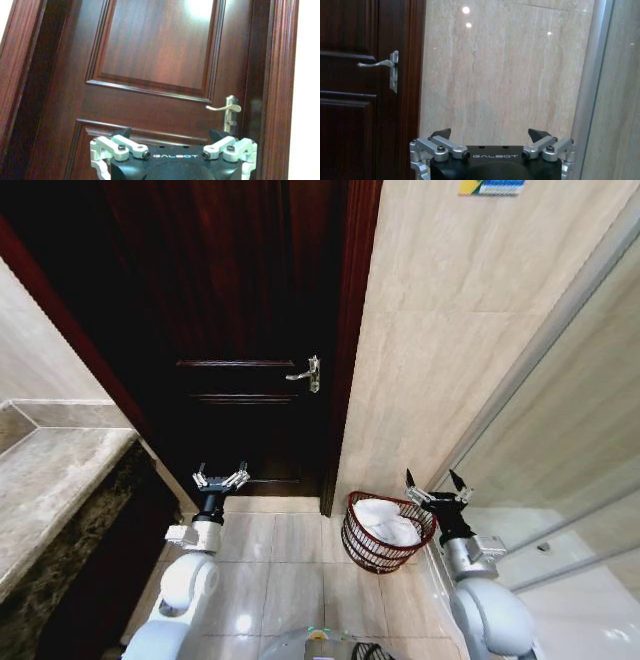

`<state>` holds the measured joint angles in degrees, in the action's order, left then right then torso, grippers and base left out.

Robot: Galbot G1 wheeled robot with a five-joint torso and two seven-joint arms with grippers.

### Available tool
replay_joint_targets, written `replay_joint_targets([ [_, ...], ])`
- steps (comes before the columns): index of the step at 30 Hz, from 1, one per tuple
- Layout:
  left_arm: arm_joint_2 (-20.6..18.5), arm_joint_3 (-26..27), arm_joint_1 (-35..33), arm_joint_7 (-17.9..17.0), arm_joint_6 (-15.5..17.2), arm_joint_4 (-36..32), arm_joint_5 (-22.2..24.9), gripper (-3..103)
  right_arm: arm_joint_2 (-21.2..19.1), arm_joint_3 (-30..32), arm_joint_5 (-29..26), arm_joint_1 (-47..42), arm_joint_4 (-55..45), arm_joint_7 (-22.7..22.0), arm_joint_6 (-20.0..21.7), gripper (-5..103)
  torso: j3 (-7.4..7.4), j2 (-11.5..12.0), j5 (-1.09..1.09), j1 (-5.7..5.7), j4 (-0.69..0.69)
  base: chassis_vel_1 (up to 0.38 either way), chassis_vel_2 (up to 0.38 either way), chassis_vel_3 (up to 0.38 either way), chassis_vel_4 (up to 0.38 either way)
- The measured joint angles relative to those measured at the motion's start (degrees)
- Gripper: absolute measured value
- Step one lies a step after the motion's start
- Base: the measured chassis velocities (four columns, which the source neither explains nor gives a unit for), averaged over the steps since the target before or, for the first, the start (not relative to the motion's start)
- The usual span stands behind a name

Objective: Discard the used towel into the hamper.

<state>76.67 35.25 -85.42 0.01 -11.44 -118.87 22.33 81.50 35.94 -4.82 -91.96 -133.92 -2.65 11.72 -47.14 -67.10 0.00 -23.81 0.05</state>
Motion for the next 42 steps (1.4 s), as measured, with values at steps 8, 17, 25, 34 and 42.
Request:
replay_joint_targets([
  [8,-0.1,0.2,-0.2,0.0,0.0,-0.3,0.0,100,0.0,0.0,0.0,-0.1,-0.4,0.0,0.2,100,-1.44,-2.5,0.0,-1.09,0.0,0.0,0.0,0.0,0.0],
  [17,0.1,0.4,-0.6,0.0,0.1,-0.9,-0.1,100,-0.2,-0.2,0.0,-0.2,-0.5,0.1,0.3,100,-2.95,-5.3,0.0,-2.35,0.0,0.0,0.0,0.0,0.0],
  [25,0.2,0.4,-1.2,0.5,0.2,-1.4,-0.2,100,-0.5,-0.2,-0.1,-0.2,-0.5,0.1,0.4,100,-4.19,-7.7,0.0,-3.46,0.0,0.0,0.0,0.0,0.0],
  [34,0.4,0.4,-1.2,0.6,0.2,-1.2,-0.6,100,-0.6,-0.3,-0.1,0.0,-0.7,0.0,1.1,100,-5.86,-10.7,0.0,-4.87,0.0,0.0,0.0,0.0,0.0],
  [42,1.0,0.4,-1.1,-0.1,-0.6,-1.0,-0.8,100,-0.5,-0.3,-0.2,-0.3,-0.8,0.0,1.1,100,-7.11,-13.0,0.0,-5.87,0.0,0.0,0.0,0.0,0.0],
])
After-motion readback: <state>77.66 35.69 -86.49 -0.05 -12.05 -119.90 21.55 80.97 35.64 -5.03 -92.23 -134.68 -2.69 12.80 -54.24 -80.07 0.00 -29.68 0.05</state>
